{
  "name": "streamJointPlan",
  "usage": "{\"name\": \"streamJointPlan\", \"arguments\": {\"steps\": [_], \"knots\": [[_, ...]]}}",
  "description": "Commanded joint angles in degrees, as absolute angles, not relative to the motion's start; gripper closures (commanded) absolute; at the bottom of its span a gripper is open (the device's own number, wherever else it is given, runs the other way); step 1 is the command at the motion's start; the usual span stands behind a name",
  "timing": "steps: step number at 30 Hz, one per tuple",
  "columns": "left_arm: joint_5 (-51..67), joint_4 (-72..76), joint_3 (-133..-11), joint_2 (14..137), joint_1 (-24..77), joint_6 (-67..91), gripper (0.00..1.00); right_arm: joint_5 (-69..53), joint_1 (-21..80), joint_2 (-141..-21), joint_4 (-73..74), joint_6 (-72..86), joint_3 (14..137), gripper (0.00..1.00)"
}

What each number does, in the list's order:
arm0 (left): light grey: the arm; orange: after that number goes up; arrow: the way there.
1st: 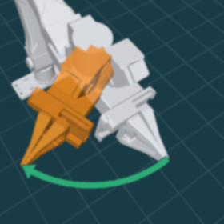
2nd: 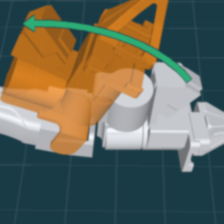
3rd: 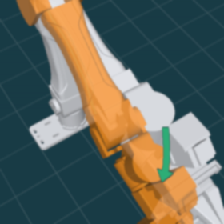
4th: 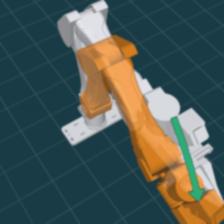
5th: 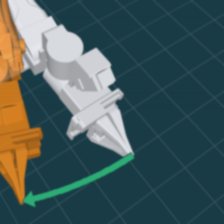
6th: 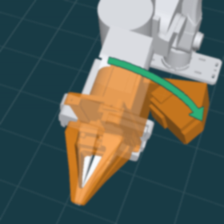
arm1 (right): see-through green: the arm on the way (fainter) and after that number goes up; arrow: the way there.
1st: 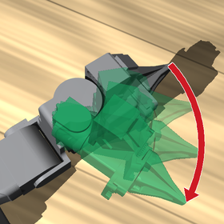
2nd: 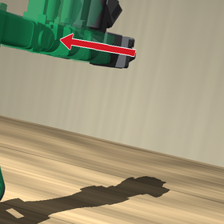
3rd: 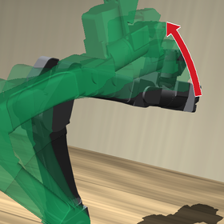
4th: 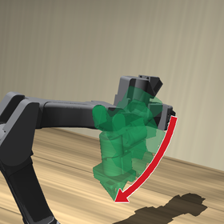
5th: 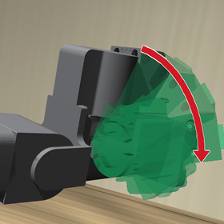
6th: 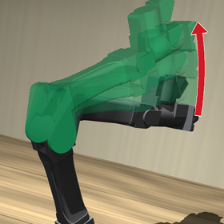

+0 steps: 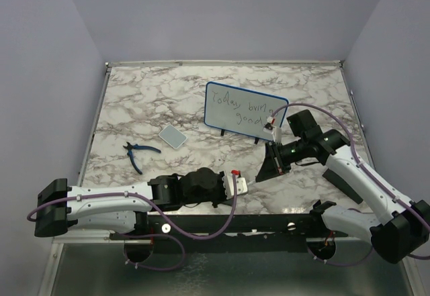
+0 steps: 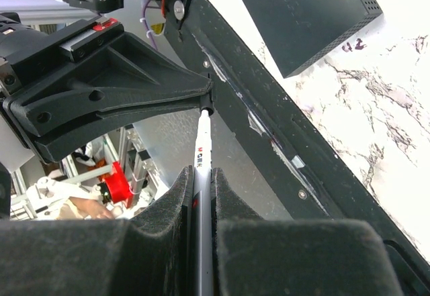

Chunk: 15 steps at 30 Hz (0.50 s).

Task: Write a sentence on the whiteboard
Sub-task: Close the whiteboard marker at the center of the board.

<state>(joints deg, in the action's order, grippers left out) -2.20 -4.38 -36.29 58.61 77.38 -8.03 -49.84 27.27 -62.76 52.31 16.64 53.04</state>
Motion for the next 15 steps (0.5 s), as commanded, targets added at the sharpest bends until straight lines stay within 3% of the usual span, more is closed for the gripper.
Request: {"name": "streamJointPlan", "arguments": {"steps": [1,15], "knots": [[-1.43,-3.66,-37.09,57.35,77.7,-7.97,1.0,-50.98,27.77,-61.28,50.85,17.65,51.77,0.99],[-0.65,-3.08,-37.27,57.23,77.77,-7.45,1.0,-52.46,28.81,-61.05,44.83,20.85,49.18,0.99]]}}
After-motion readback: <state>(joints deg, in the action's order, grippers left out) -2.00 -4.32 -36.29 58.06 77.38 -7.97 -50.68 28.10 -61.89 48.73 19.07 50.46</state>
